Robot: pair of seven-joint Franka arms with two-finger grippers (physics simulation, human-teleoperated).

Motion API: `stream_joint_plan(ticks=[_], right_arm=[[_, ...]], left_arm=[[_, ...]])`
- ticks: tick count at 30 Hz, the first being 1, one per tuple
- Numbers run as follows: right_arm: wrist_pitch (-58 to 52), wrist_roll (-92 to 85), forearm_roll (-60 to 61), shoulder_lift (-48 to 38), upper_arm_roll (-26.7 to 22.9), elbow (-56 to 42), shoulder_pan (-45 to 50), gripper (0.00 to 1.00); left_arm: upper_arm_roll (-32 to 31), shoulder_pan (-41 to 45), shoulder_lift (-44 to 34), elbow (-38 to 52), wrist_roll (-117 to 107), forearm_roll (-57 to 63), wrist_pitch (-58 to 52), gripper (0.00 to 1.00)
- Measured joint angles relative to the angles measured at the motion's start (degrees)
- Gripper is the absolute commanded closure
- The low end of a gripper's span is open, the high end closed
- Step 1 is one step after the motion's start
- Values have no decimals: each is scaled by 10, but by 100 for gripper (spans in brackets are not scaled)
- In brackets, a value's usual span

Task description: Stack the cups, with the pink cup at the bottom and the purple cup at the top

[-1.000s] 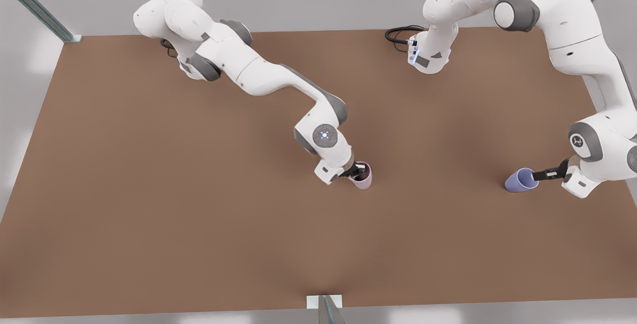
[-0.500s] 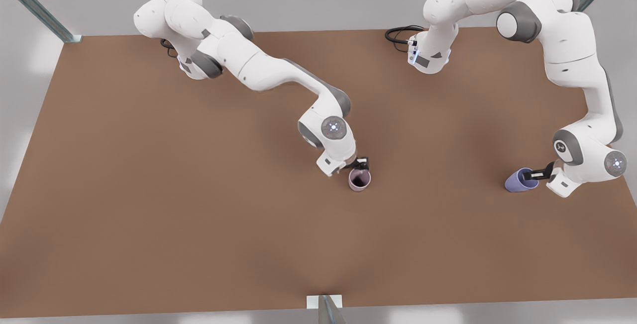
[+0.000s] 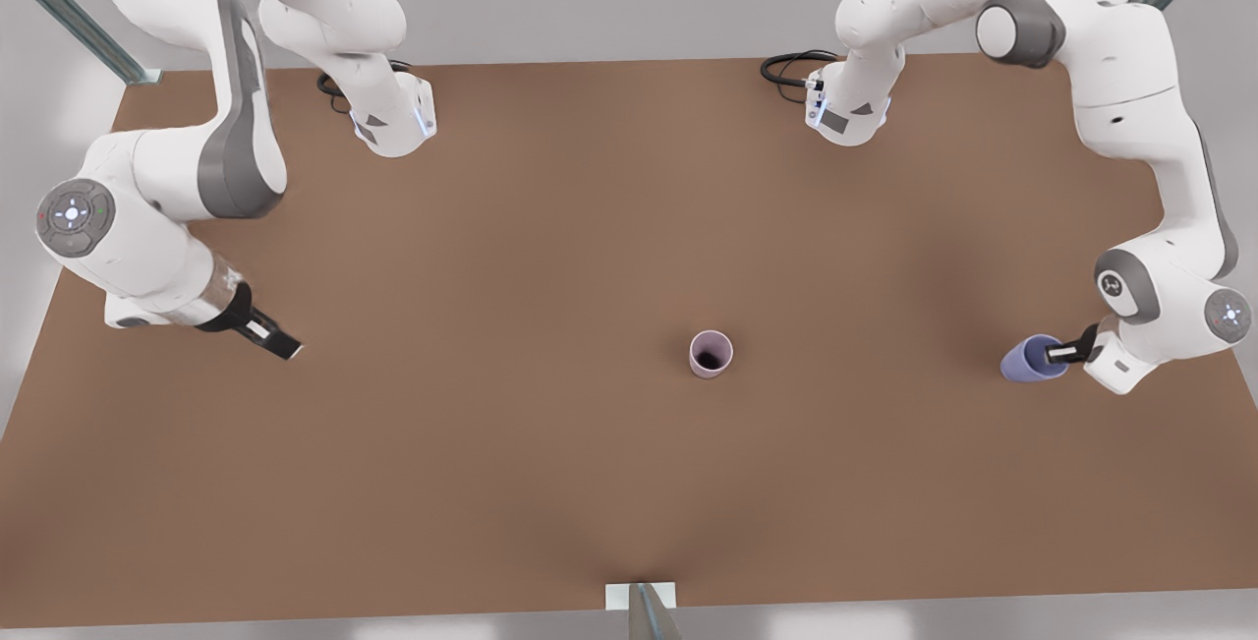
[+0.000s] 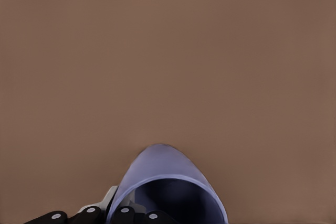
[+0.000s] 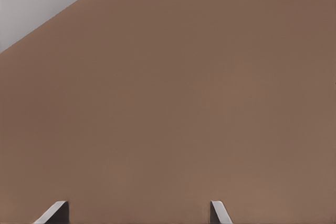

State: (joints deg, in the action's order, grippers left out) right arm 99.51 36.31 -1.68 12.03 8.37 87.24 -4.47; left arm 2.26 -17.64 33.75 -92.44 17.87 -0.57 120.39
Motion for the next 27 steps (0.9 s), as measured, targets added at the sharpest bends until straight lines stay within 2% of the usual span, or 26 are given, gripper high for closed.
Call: stream_joint_plan(ticks=[7, 12, 16, 20, 27], right_arm=[[12, -218, -3, 5, 3, -10, 9, 0], [25, -351, -4, 6, 3, -11, 17, 0], [27, -413, -3, 6, 2, -11, 15, 0], [-5, -396, -3, 3, -1, -15, 13, 0], [-34, -352, 0, 5, -1, -13, 9, 0]], left_arm=[[-3, 248, -84, 4, -78, 4, -77, 79], [-6, 385, -92, 13, -180, -6, -111, 79], [-13, 433, -76, 55, -256, -33, -125, 79], [-13, 471, -40, 99, -319, -49, -122, 79], [-13, 475, -10, 113, -400, -48, -106, 79]])
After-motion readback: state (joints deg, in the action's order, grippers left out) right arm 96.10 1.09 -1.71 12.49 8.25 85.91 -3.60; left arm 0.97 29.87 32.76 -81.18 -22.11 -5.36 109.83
